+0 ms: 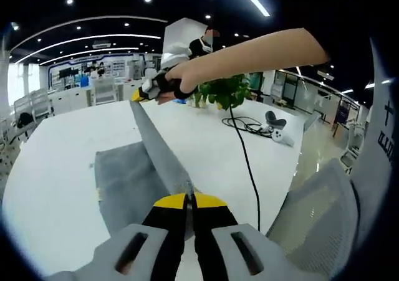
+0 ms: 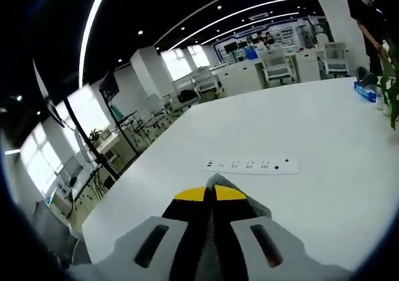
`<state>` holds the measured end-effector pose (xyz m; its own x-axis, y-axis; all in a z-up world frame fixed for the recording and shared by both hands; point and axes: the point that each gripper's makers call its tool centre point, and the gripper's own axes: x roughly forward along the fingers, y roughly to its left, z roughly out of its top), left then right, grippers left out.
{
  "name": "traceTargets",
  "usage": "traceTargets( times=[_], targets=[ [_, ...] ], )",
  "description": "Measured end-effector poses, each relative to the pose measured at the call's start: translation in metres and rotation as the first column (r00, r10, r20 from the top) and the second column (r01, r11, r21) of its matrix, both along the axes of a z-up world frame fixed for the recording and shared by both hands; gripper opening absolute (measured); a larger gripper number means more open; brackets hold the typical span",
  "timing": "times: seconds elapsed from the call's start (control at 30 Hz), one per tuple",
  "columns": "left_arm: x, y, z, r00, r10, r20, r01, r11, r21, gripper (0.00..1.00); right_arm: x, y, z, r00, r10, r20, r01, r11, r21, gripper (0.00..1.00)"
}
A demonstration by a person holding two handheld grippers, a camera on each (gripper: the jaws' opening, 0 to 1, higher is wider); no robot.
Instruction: Fold the towel on the table until its edges align and the towel forms a compact rectangular stack.
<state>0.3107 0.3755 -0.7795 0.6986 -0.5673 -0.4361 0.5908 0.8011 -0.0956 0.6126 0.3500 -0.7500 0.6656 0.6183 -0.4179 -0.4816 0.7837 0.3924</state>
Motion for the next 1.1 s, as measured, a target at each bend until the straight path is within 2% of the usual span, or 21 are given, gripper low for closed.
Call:
traceTargets(
  times=[0.17, 0.23, 0.37, 0.5, 0.63, 0.7, 0.8, 0.93, 1.1],
  targets=[
    [-0.003, 0.016, -0.003, 1.0, 0.027, -0.005, -0.027, 1.0, -0.014, 0.03, -0.002, 0.021, -0.004, 1.0, 0.012, -0.002, -0.012, 1.0, -0.012, 0.0],
    [-0.003, 0.021, -0.004, 0.999, 0.035, -0.006, -0.035, 0.999, -0.016, 0.03, 0.001, 0.024, -0.004, 1.0, -0.014, 0.023, 0.015, 0.999, -0.036, 0.0],
    [-0.003, 0.03, 0.0, 0.999, 0.054, -0.008, -0.054, 0.998, -0.034, 0.03, 0.002, 0.037, -0.006, 0.999, -0.022, 0.032, 0.023, 0.999, -0.026, 0.0],
    [-0.005, 0.037, -0.01, 0.998, 0.056, -0.029, -0.057, 0.998, -0.027, 0.03, 0.008, 0.051, -0.019, 1.0, -0.004, 0.014, 0.005, 0.999, -0.035, 0.0],
    [-0.006, 0.046, -0.016, 0.995, 0.08, -0.065, -0.083, 0.995, -0.052, 0.03, 0.013, 0.063, -0.032, 1.0, 0.003, 0.003, -0.003, 0.999, -0.041, 0.0],
    [-0.006, 0.051, -0.02, 0.992, 0.1, -0.079, -0.105, 0.993, -0.063, 0.03, 0.016, 0.067, -0.039, 1.0, 0.0, 0.001, 0.0, 0.999, -0.045, 0.0],
    [-0.007, 0.061, -0.034, 0.978, 0.152, -0.141, -0.167, 0.981, -0.102, 0.03, 0.018, 0.073, -0.053, 1.0, 0.016, -0.007, -0.017, 0.997, -0.075, 0.0],
    [-0.006, 0.07, -0.049, 0.966, 0.182, -0.184, -0.206, 0.971, -0.121, 0.03, 0.018, 0.081, -0.067, 0.999, 0.043, -0.024, -0.046, 0.993, -0.109, 0.0],
    [-0.006, 0.079, -0.061, 0.955, 0.207, -0.212, -0.236, 0.964, -0.124, 0.03, 0.019, 0.092, -0.081, 0.997, 0.059, -0.042, -0.063, 0.991, -0.117, 0.0]
  ],
)
